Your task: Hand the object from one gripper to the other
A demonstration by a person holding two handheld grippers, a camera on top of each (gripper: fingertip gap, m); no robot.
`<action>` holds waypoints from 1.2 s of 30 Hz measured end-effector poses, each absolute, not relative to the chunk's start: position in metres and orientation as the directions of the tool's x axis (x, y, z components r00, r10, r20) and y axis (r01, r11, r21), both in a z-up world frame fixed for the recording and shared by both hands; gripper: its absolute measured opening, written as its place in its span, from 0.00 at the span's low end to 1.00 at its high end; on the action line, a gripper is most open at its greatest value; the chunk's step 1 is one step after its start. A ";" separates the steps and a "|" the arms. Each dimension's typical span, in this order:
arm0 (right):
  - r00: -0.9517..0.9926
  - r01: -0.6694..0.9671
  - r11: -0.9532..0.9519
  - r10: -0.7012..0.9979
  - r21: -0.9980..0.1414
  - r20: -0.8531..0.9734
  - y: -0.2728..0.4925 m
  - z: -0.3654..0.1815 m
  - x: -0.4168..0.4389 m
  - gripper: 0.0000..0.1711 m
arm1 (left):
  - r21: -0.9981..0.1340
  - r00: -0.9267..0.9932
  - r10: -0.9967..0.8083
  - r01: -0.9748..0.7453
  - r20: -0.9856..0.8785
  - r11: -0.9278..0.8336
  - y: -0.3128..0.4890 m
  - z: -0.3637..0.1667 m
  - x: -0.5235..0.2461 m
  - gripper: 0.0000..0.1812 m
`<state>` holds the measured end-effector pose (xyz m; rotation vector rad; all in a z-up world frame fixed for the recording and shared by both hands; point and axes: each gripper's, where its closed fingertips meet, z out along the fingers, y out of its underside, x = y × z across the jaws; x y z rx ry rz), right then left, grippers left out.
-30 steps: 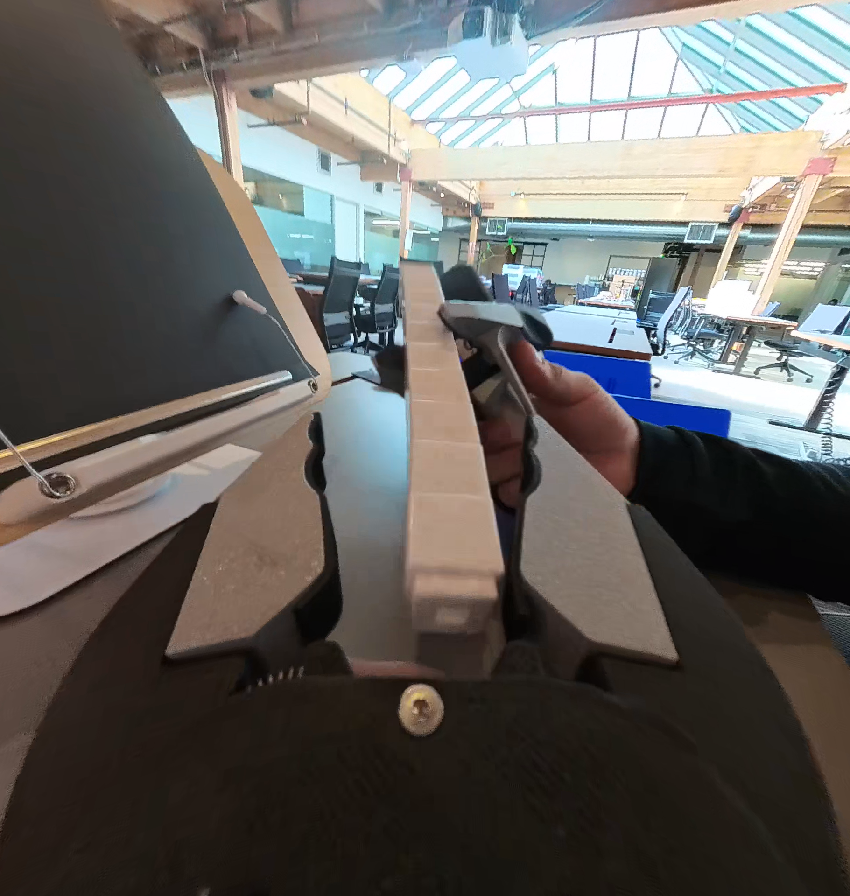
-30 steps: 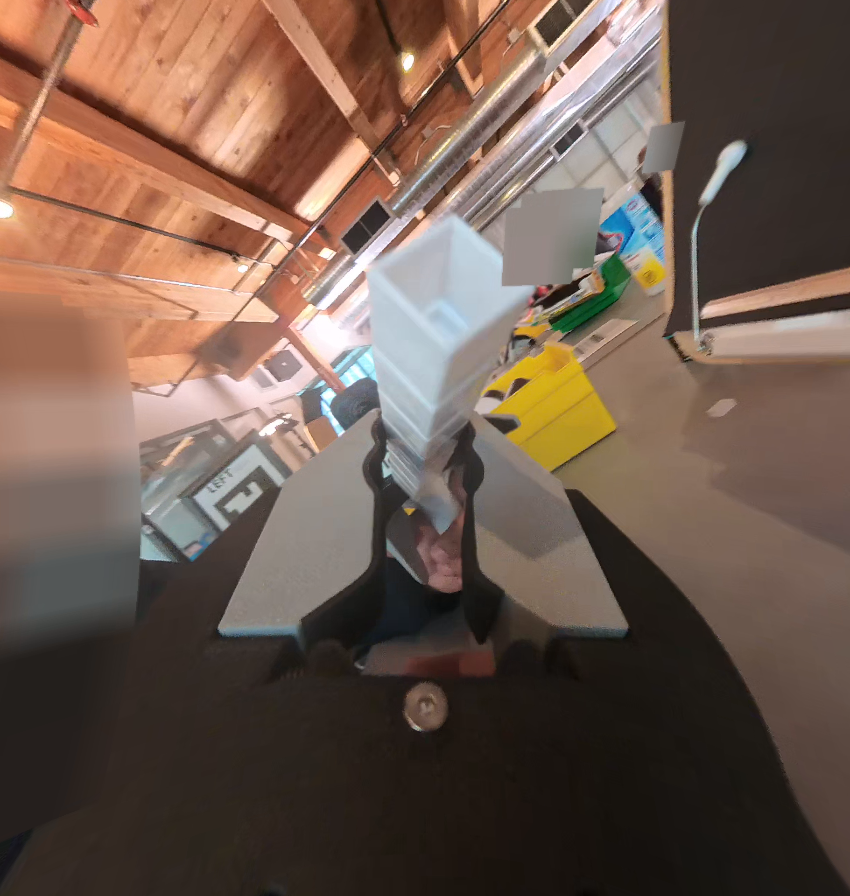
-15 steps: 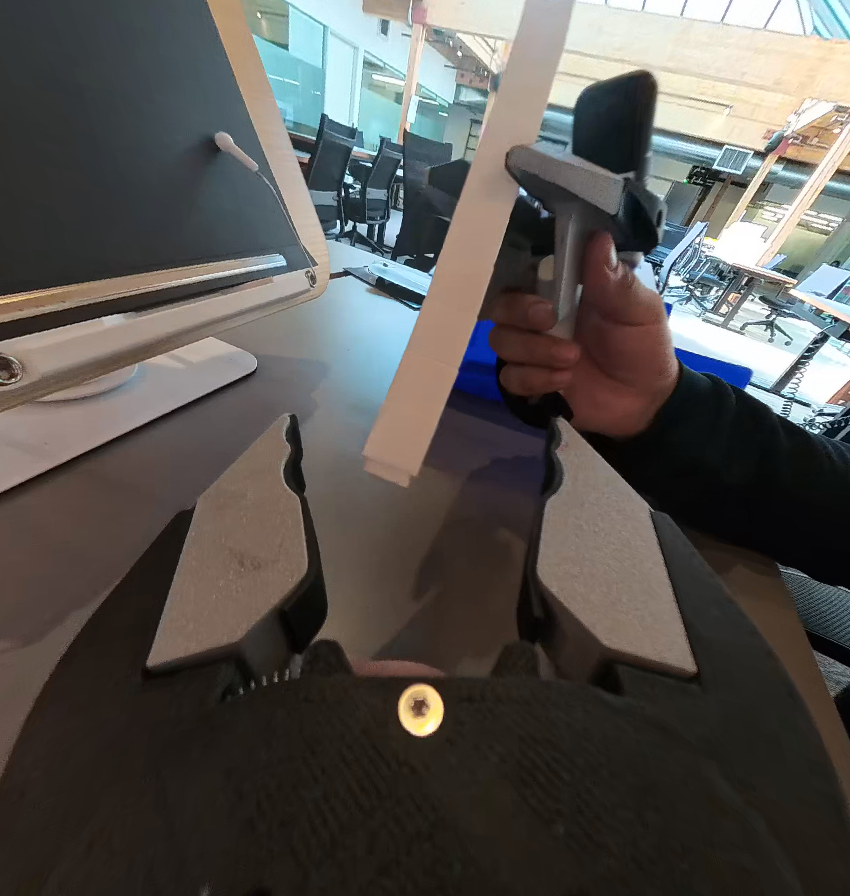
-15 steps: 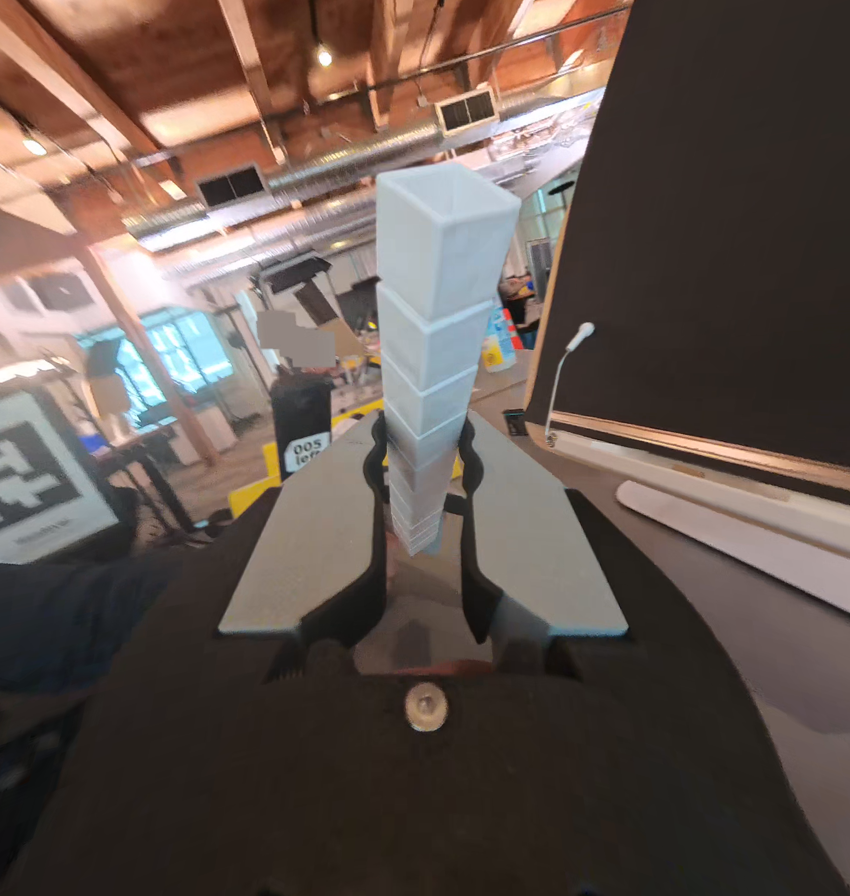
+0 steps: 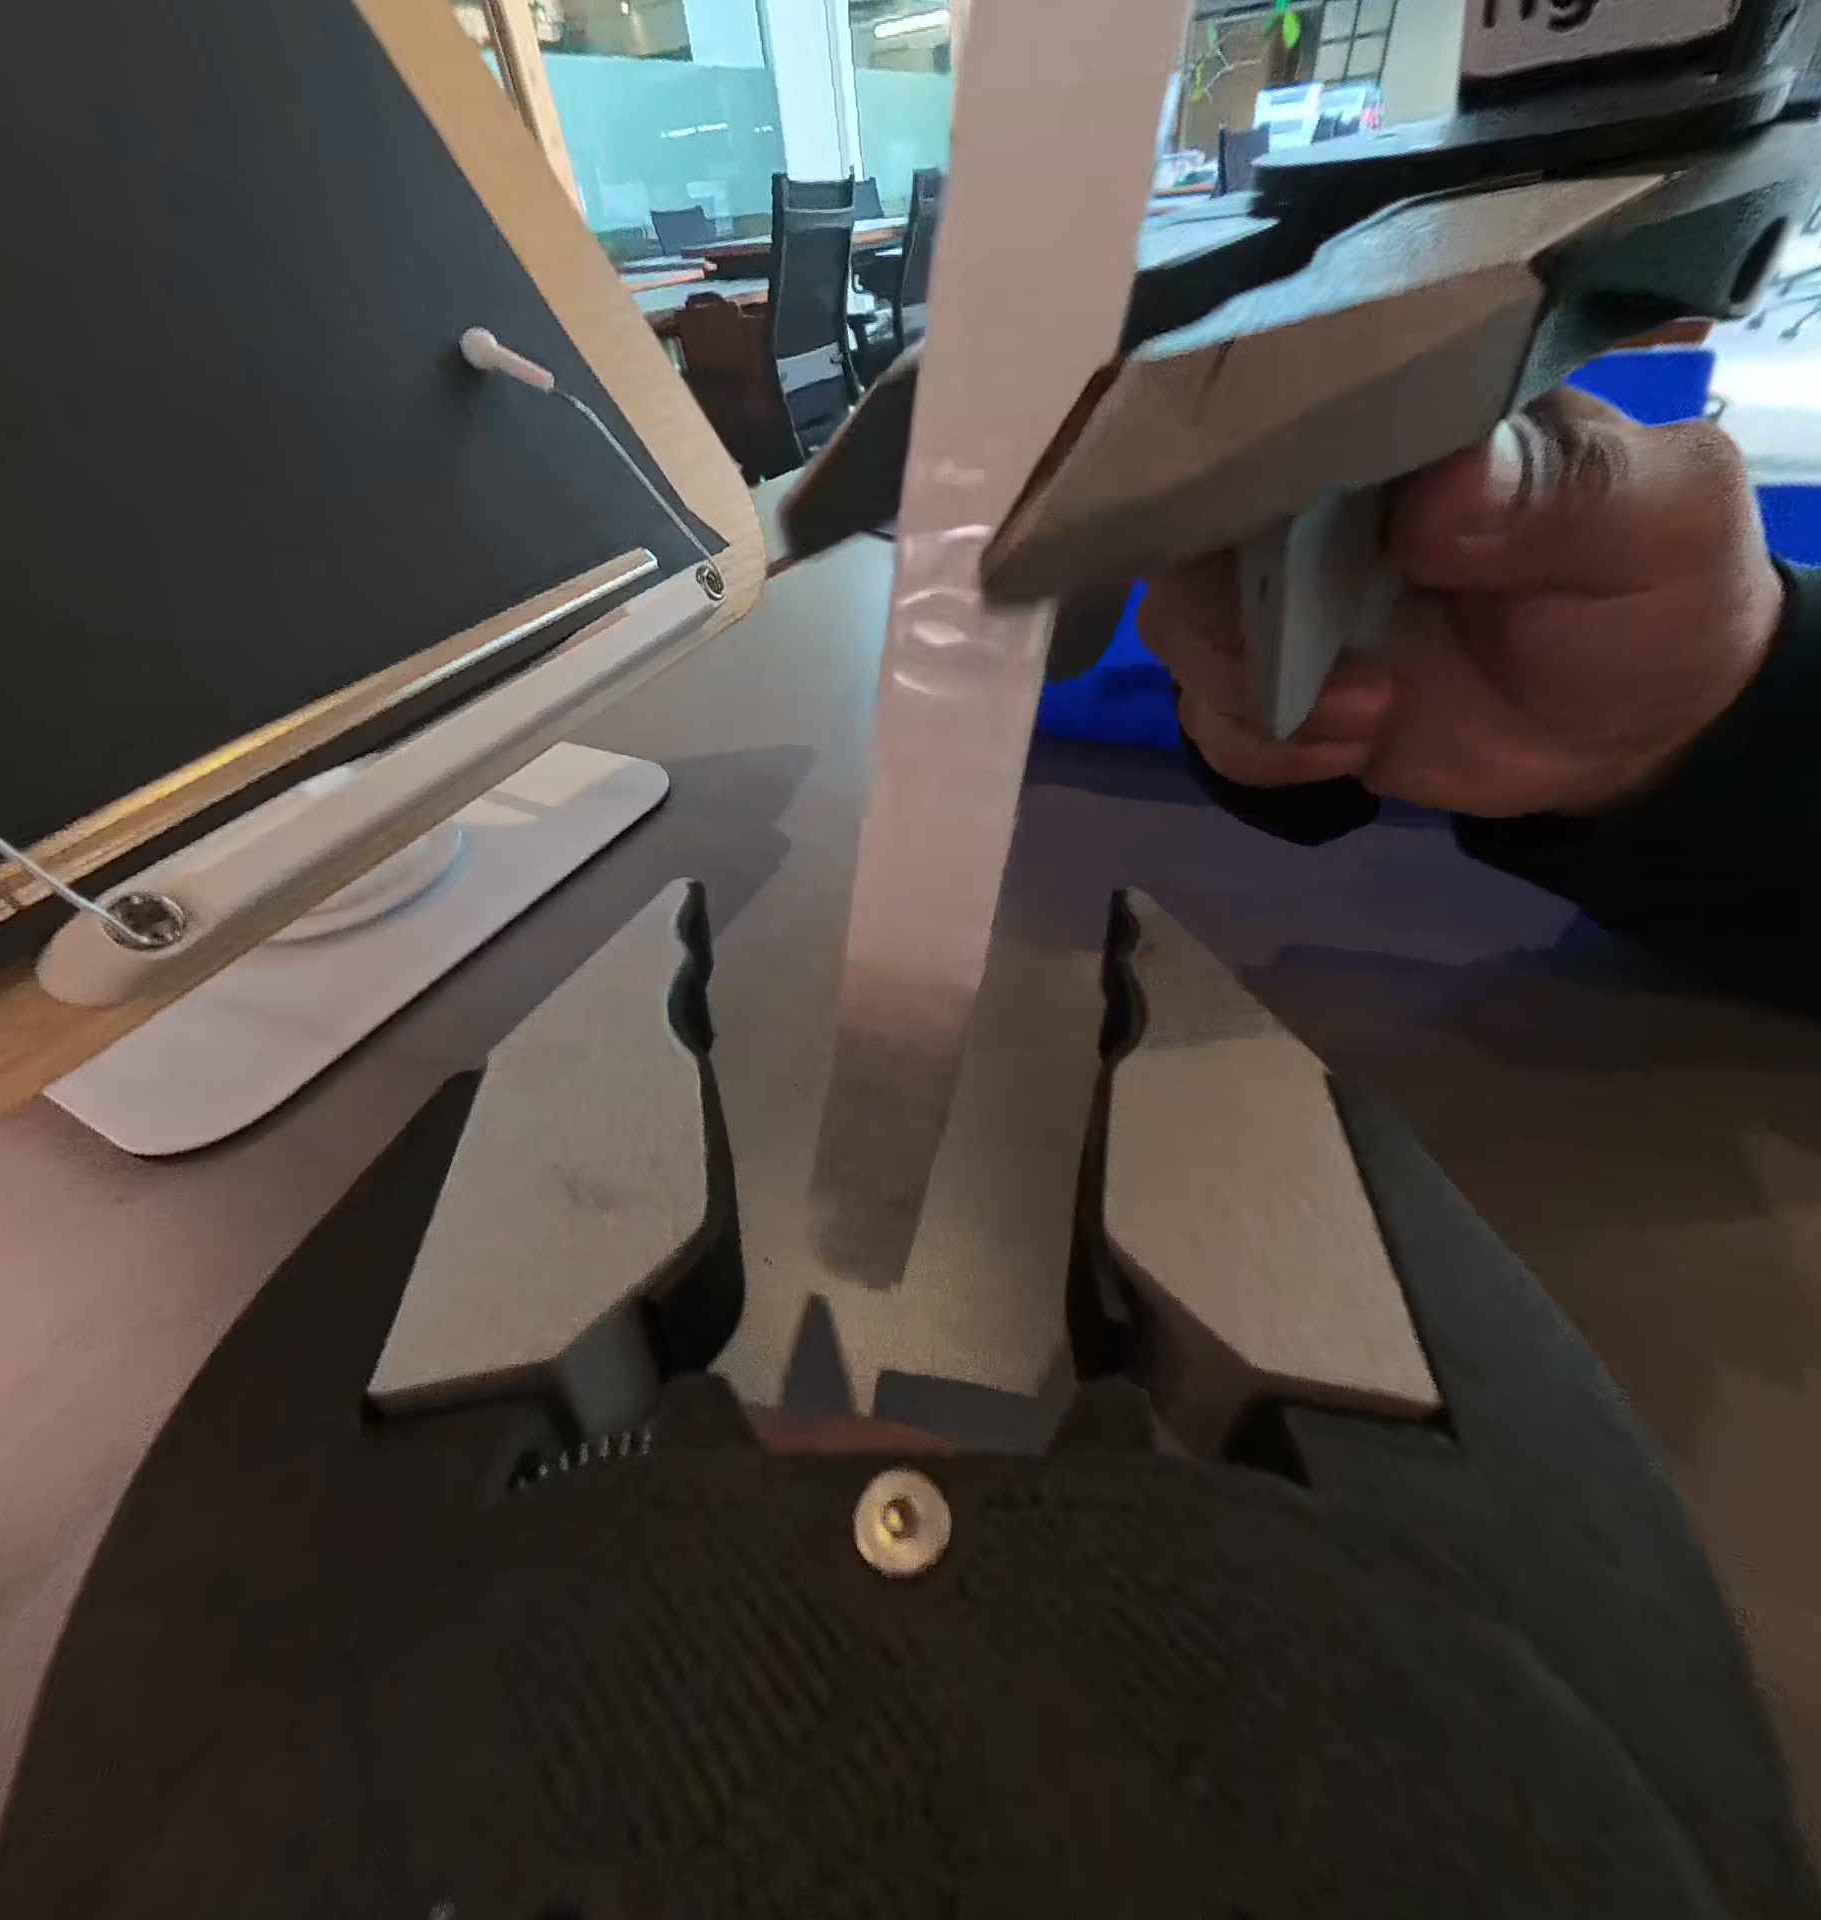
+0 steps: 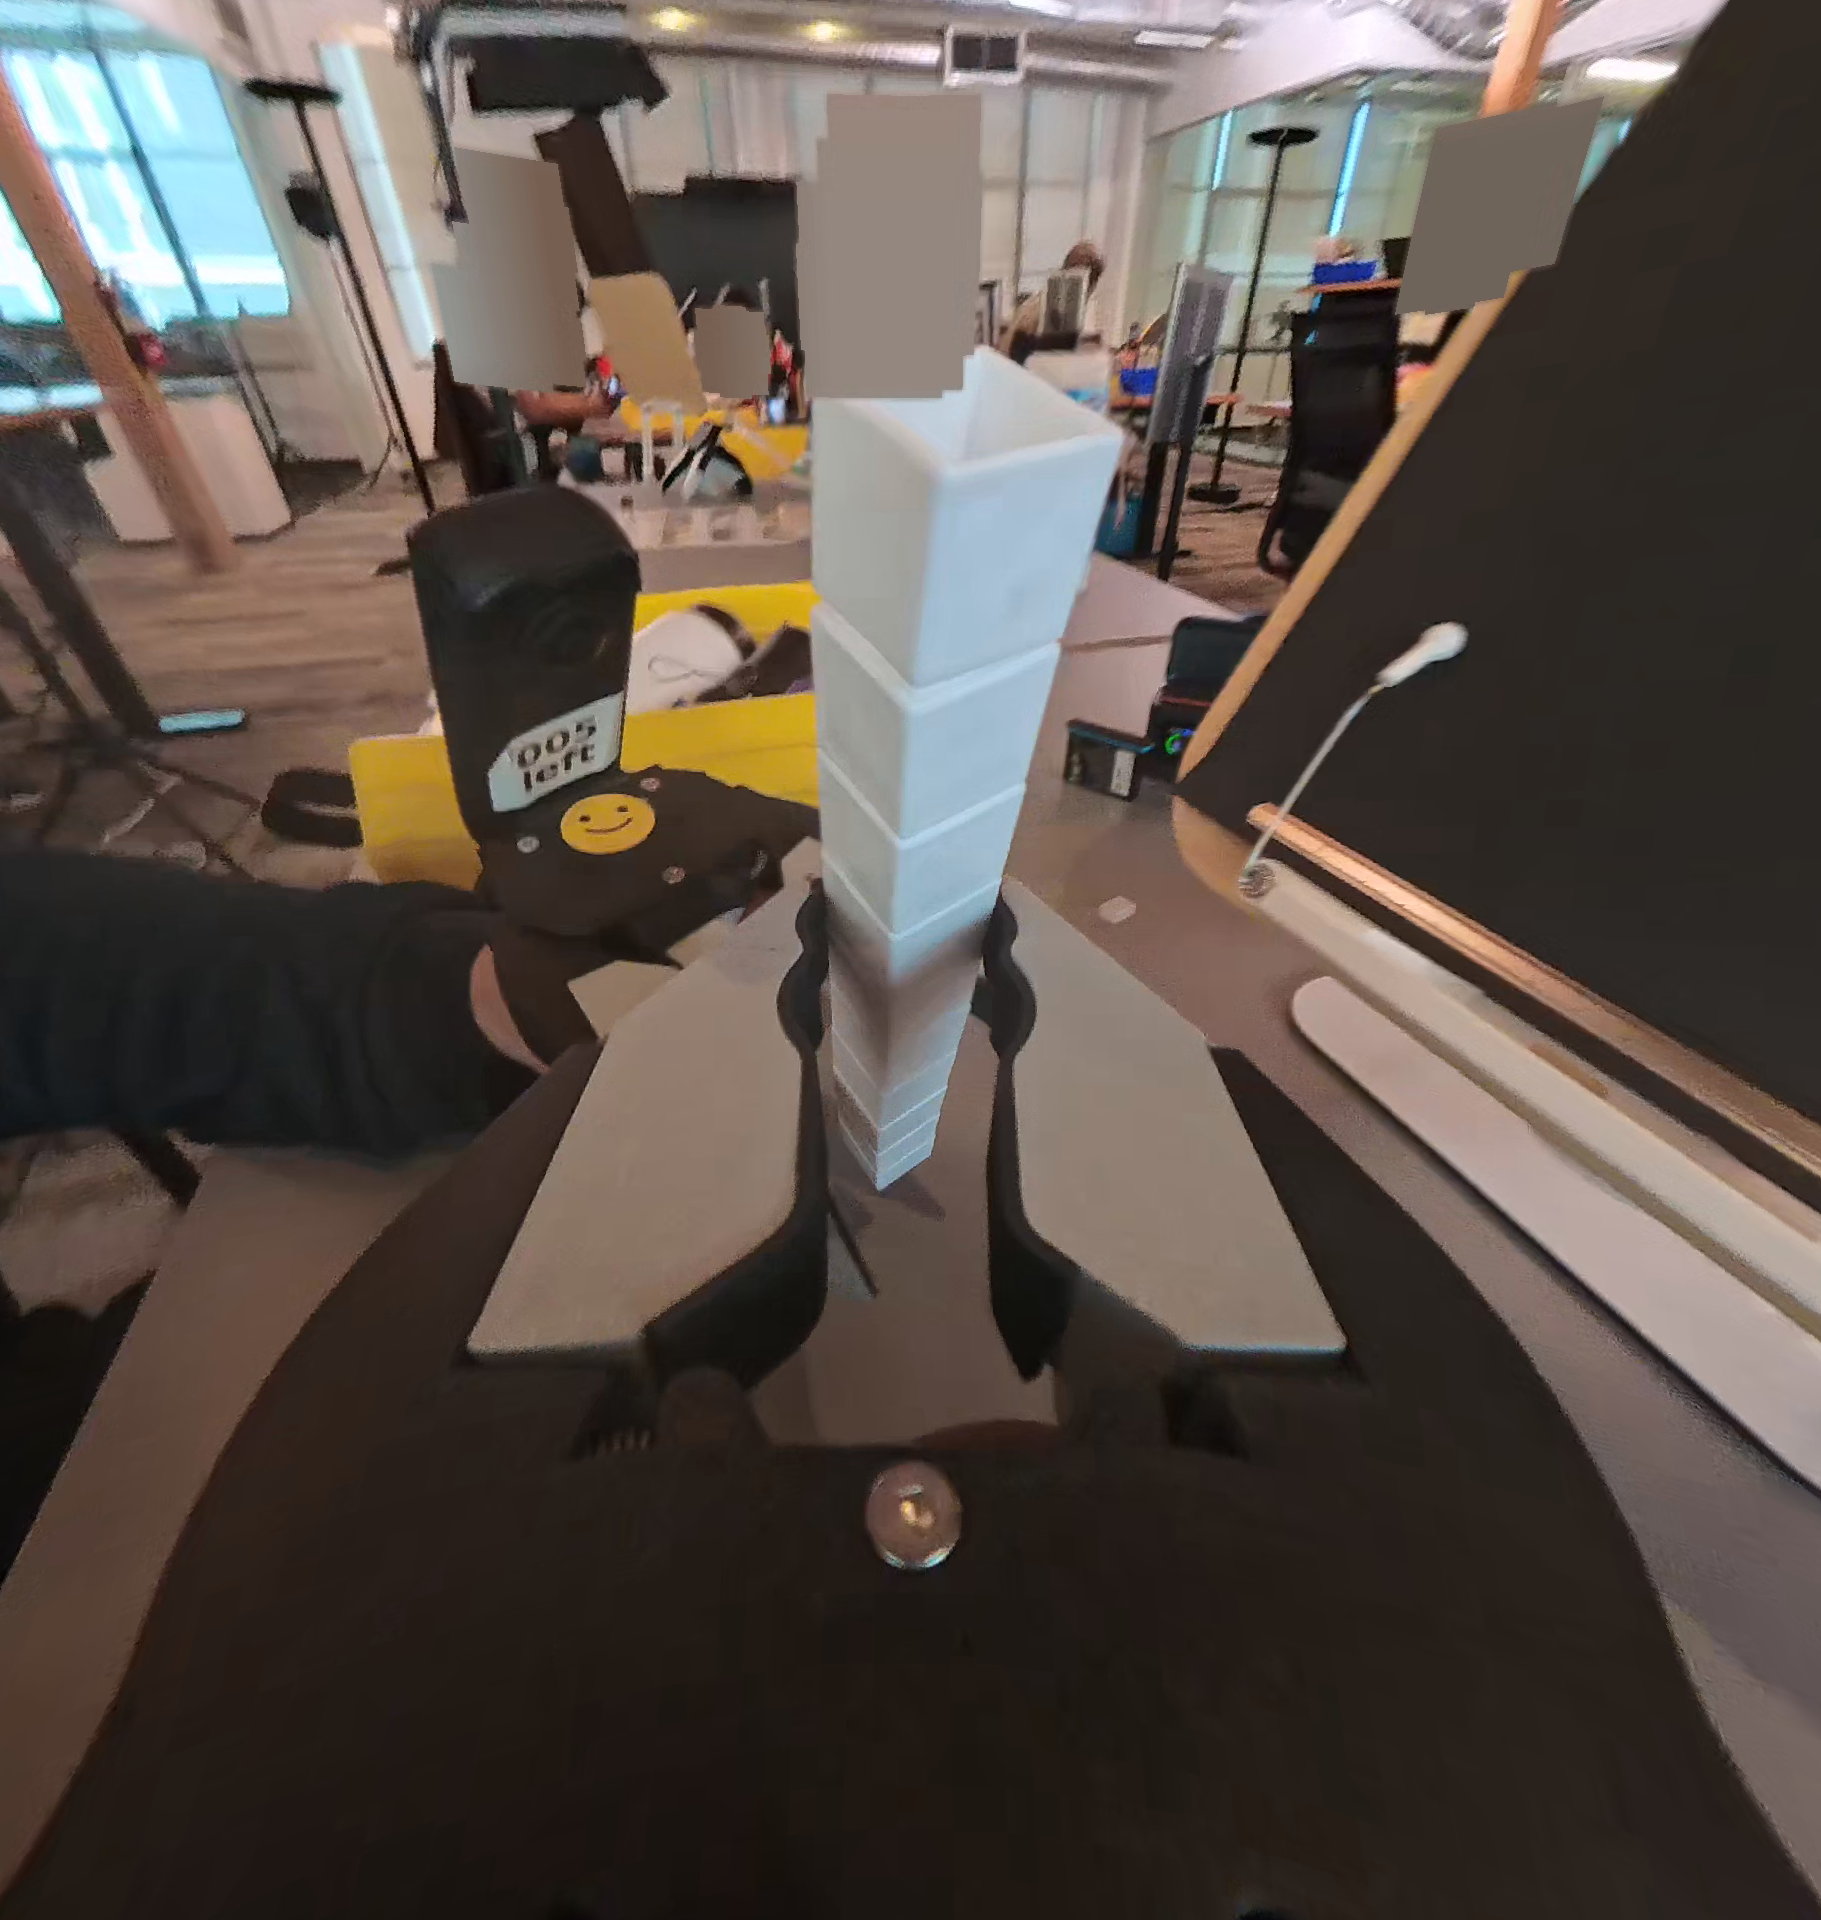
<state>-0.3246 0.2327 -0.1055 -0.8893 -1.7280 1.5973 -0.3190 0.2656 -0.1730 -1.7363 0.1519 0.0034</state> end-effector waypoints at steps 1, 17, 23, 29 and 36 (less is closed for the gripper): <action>-0.592 0.079 0.078 0.806 -0.994 0.016 0.227 -0.110 -0.325 0.16 | -0.979 0.987 -0.101 -0.139 -0.124 -0.151 0.265 -0.172 -0.317 0.34; -0.717 0.117 -0.137 0.673 -0.984 -0.179 0.219 -0.096 -0.313 0.24 | -0.972 0.890 -0.412 0.230 0.196 0.034 0.245 -0.129 -0.295 0.11; -0.751 0.205 -0.205 0.595 -0.957 -0.288 0.215 -0.102 -0.313 0.30 | -0.838 0.602 -0.609 0.502 0.517 -0.215 0.236 -0.135 -0.273 0.11; -0.742 0.313 -0.134 0.584 -0.940 -0.331 0.202 -0.126 -0.317 0.28 | -0.851 0.630 -0.572 0.381 0.525 -0.361 0.241 -0.165 -0.250 0.11; -0.766 0.248 -0.071 0.596 -0.966 -0.240 0.200 -0.124 -0.313 0.11 | -0.840 0.654 -0.534 0.352 0.536 -0.413 0.246 -0.174 -0.248 0.28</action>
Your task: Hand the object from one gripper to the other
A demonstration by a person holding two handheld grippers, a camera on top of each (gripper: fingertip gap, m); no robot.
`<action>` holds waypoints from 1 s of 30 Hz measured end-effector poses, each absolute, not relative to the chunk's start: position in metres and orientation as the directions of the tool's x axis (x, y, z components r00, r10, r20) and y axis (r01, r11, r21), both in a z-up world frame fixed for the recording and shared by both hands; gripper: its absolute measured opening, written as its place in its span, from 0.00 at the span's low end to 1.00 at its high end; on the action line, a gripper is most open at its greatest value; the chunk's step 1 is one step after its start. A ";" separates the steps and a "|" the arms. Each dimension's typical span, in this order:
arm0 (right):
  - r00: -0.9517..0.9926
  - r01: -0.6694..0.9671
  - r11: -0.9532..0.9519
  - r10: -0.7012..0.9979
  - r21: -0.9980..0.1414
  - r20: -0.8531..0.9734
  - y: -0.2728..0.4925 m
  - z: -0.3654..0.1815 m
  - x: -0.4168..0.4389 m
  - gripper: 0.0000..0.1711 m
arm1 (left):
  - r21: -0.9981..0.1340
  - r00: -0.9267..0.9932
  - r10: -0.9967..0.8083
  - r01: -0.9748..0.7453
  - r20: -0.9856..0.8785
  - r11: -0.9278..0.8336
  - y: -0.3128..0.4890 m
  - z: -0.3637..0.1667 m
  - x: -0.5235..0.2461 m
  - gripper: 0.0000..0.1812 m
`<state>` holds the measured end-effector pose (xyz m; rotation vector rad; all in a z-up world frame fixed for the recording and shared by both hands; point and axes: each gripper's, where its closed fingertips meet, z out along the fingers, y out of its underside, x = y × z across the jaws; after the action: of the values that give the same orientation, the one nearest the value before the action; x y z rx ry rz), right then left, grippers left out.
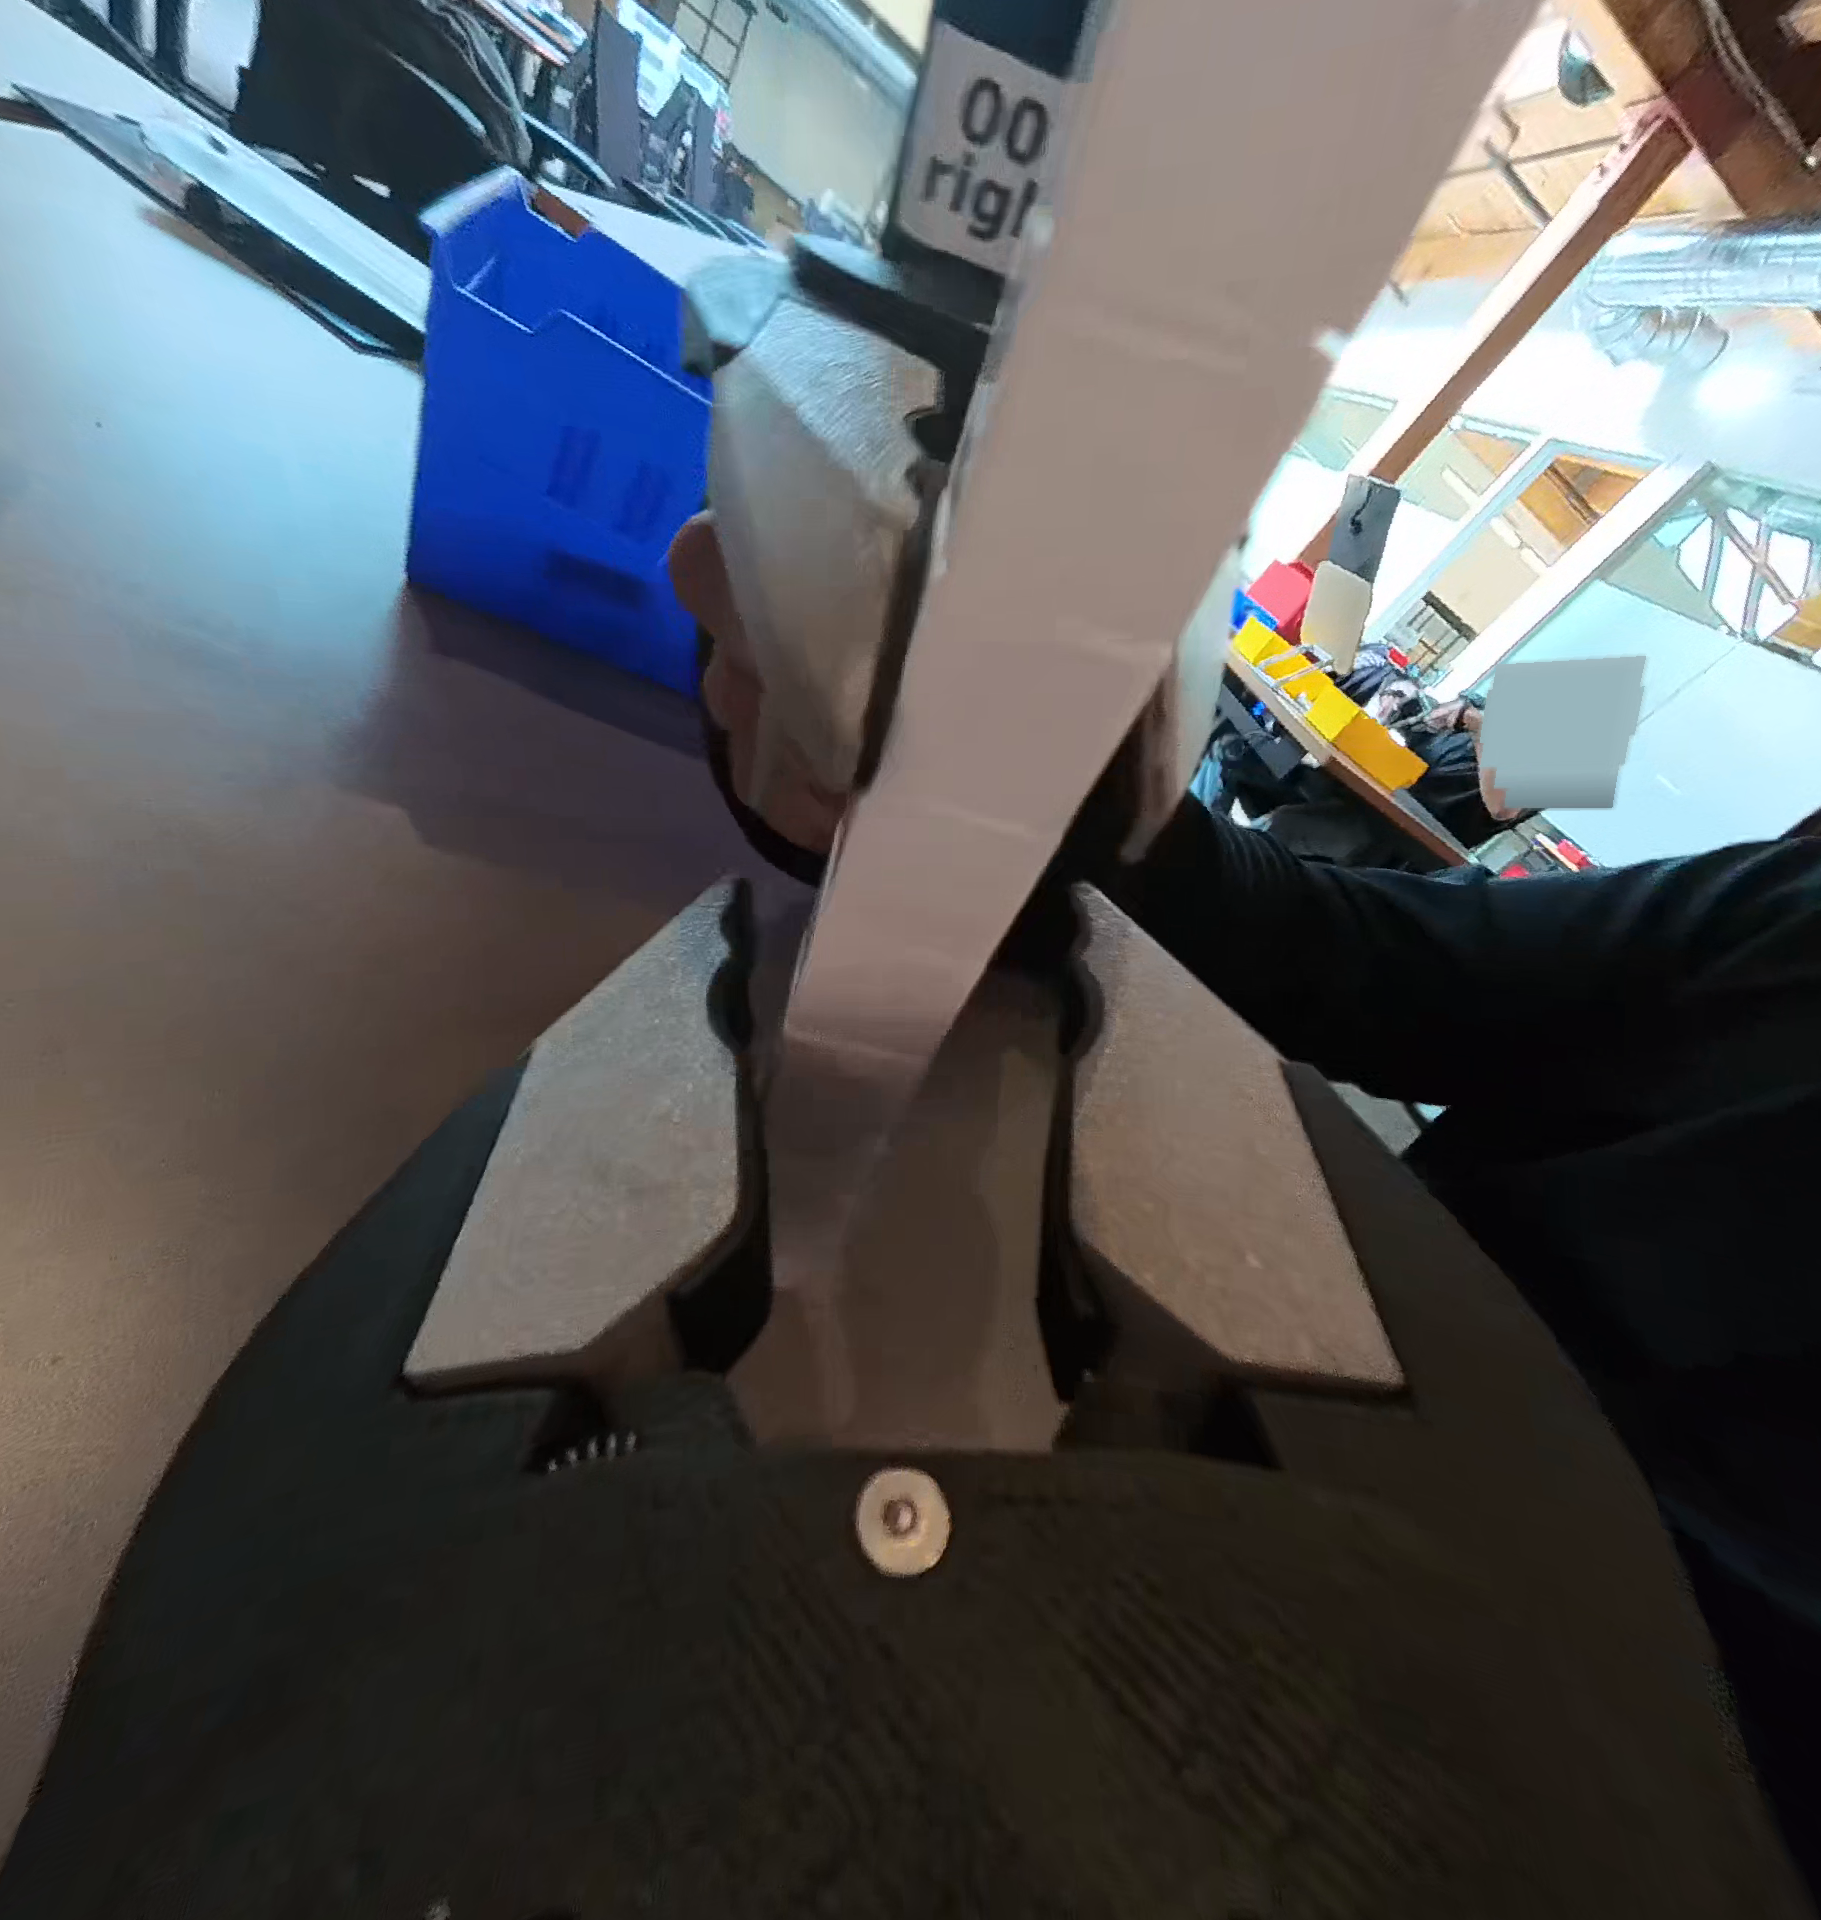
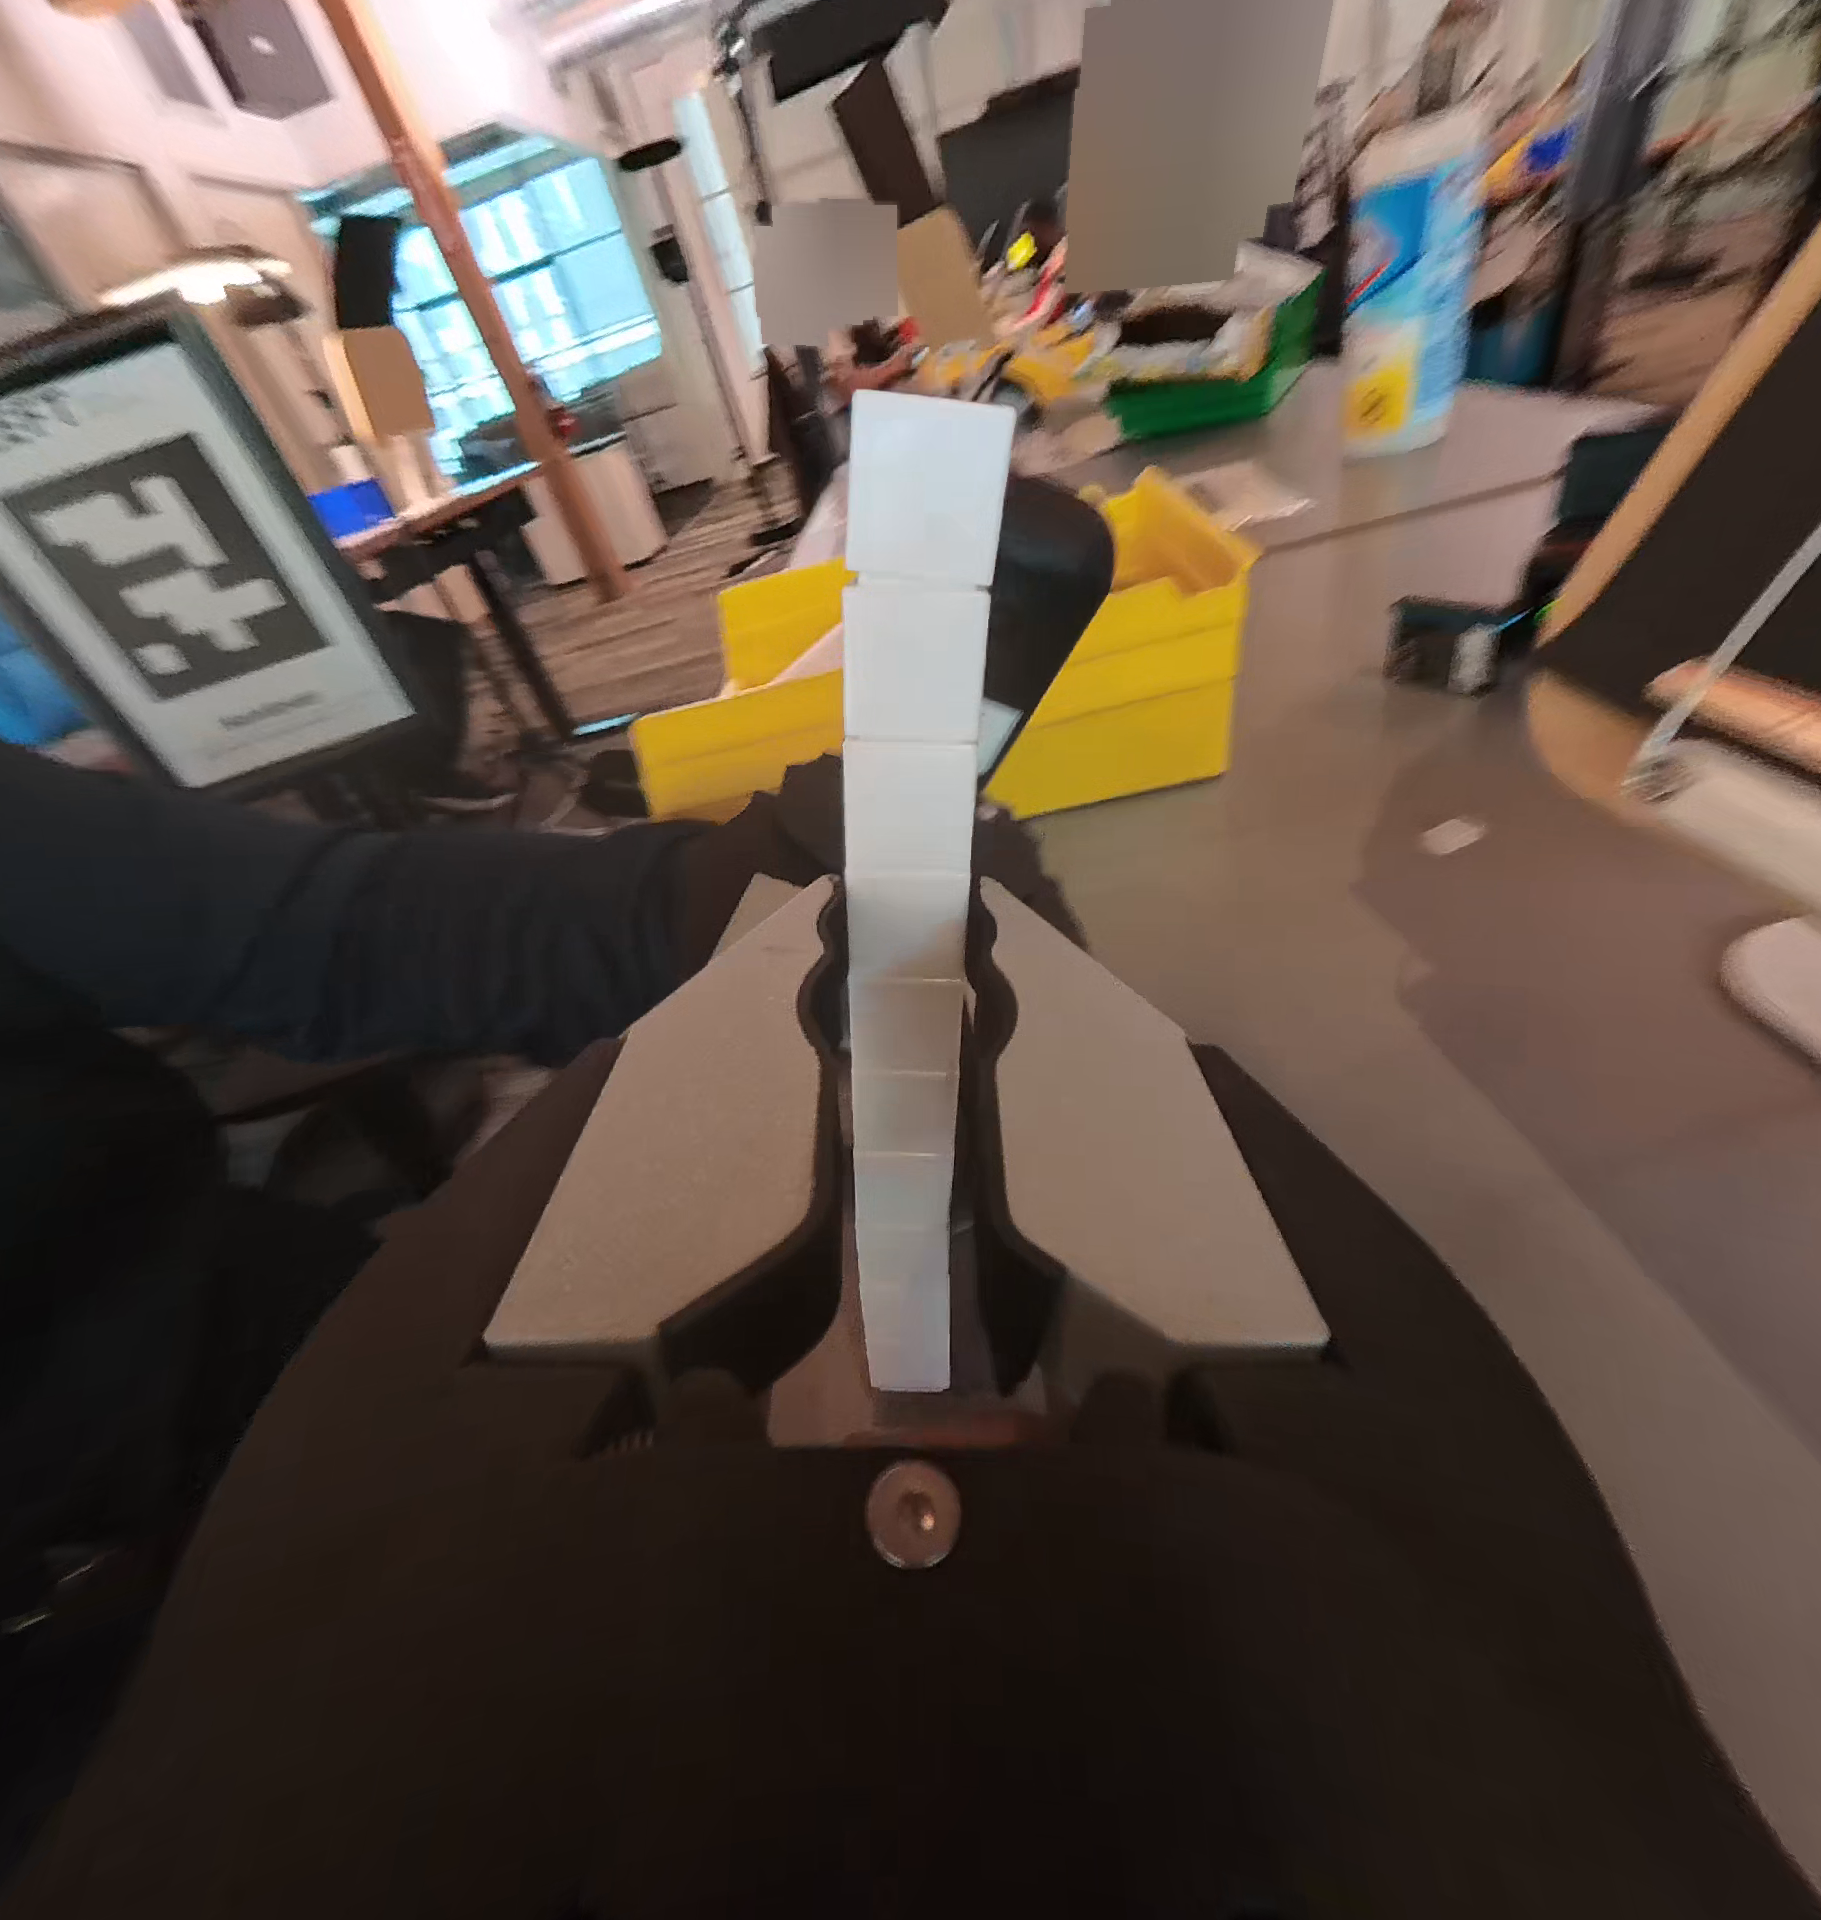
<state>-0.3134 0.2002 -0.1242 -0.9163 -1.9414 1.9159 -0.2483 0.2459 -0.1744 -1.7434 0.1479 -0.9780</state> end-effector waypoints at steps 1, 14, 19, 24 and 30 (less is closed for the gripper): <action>-0.753 0.217 -0.072 0.622 -0.974 -0.214 0.205 -0.120 -0.315 0.11 | -0.836 0.657 -0.522 0.369 0.544 -0.406 0.247 -0.173 -0.252 0.32; -0.333 -0.133 0.474 0.805 -0.870 0.490 0.248 -0.101 -0.329 0.11 | -0.878 0.804 -0.353 0.440 0.479 -0.189 0.242 -0.144 -0.321 0.35; -0.147 -0.068 0.850 0.509 -0.522 0.848 0.252 -0.120 -0.334 0.11 | -0.746 0.570 -0.521 0.628 0.636 -0.224 0.228 -0.121 -0.314 0.32; 0.006 -0.032 0.956 0.292 -0.292 0.956 0.256 -0.121 -0.336 0.12 | -0.668 0.466 -0.528 0.683 0.710 -0.295 0.219 -0.125 -0.320 0.31; 0.044 -0.115 0.947 0.305 -0.299 0.951 0.249 -0.107 -0.327 0.11 | -0.601 0.368 -0.563 0.738 0.740 -0.307 0.215 -0.118 -0.323 0.33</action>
<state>-0.3273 0.2487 -0.1075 -0.1555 -1.4945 0.3235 -0.3231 0.2146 -0.1183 -1.3667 -0.1745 -1.2999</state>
